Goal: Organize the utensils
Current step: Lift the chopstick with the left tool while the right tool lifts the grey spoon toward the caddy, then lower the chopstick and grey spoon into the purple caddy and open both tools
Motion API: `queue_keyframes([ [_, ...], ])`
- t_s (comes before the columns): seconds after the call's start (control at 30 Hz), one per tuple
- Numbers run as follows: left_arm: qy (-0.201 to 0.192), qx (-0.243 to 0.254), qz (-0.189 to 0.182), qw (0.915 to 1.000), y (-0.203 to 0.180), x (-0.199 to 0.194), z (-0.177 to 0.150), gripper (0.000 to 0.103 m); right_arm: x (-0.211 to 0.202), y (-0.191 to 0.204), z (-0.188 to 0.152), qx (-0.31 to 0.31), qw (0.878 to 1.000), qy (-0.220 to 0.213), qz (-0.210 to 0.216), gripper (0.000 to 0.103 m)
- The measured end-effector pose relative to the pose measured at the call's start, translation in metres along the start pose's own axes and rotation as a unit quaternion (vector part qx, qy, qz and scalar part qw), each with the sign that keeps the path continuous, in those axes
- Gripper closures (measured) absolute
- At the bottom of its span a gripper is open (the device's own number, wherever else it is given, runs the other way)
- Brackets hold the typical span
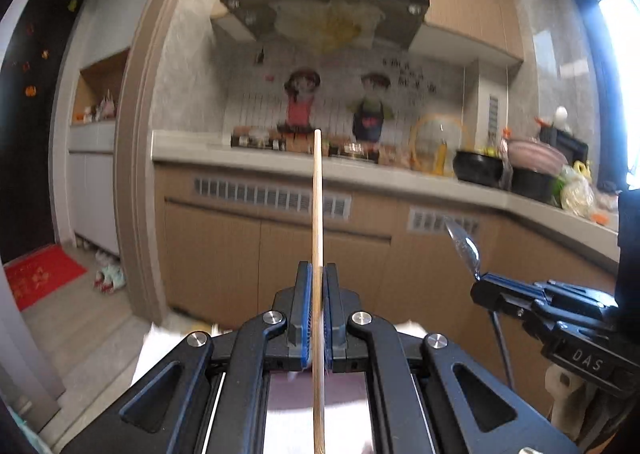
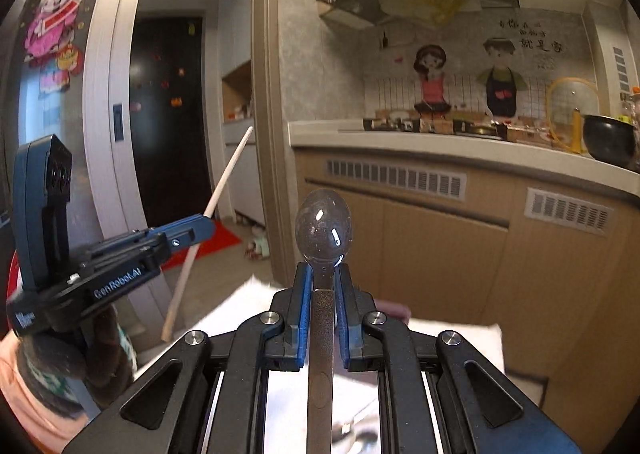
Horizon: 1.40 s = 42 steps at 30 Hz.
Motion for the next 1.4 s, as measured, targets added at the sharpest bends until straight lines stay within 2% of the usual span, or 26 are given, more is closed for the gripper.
queue_keyframes([
  [0.07, -0.021, 0.000, 0.010, 0.9997, 0.002, 0.019, 0.000, 0.099, 0.012, -0.008, 0.007, -0.003, 1.000, -0.022, 0.011, 0.091],
  [0.13, -0.020, -0.002, 0.025, 0.9995, 0.004, 0.042, -0.001, 0.099, 0.031, -0.017, 0.013, -0.005, 0.999, -0.034, 0.017, 0.091],
  [0.33, -0.018, -0.009, 0.036, 0.9991, 0.019, 0.106, -0.015, 0.099, 0.100, -0.050, 0.025, 0.008, 0.999, -0.028, 0.025, 0.091],
  [0.53, -0.008, -0.008, 0.044, 0.9990, 0.034, 0.152, -0.041, 0.099, 0.176, -0.078, 0.008, 0.009, 1.000, -0.013, -0.027, 0.091],
  [0.73, 0.007, 0.003, 0.053, 0.9986, 0.035, 0.180, -0.062, 0.099, 0.219, -0.085, -0.015, -0.008, 0.998, 0.004, -0.060, 0.091],
  [0.87, 0.007, 0.020, 0.064, 0.9977, 0.036, 0.188, -0.080, 0.099, 0.231, -0.079, -0.034, -0.038, 0.996, 0.011, -0.081, 0.091],
  [1.13, 0.052, 0.022, 0.063, 0.9964, 0.036, 0.193, -0.100, 0.099, 0.235, -0.071, -0.058, -0.056, 0.993, 0.025, -0.096, 0.091],
  [1.4, 0.120, -0.023, 0.042, 0.9916, 0.037, 0.175, -0.101, 0.098, 0.226, -0.073, -0.065, -0.025, 0.994, 0.085, -0.064, 0.089],
])
Point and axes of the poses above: each gripper's, at about its wrist camera, not at the fingertips, and x roughly the way its jaws point, y to its left, z to its top, the point moved 4 cm from there along x, roughly the way its jaws point, and after that the axes turned 9 degrees about y, right-handed, at the moved point
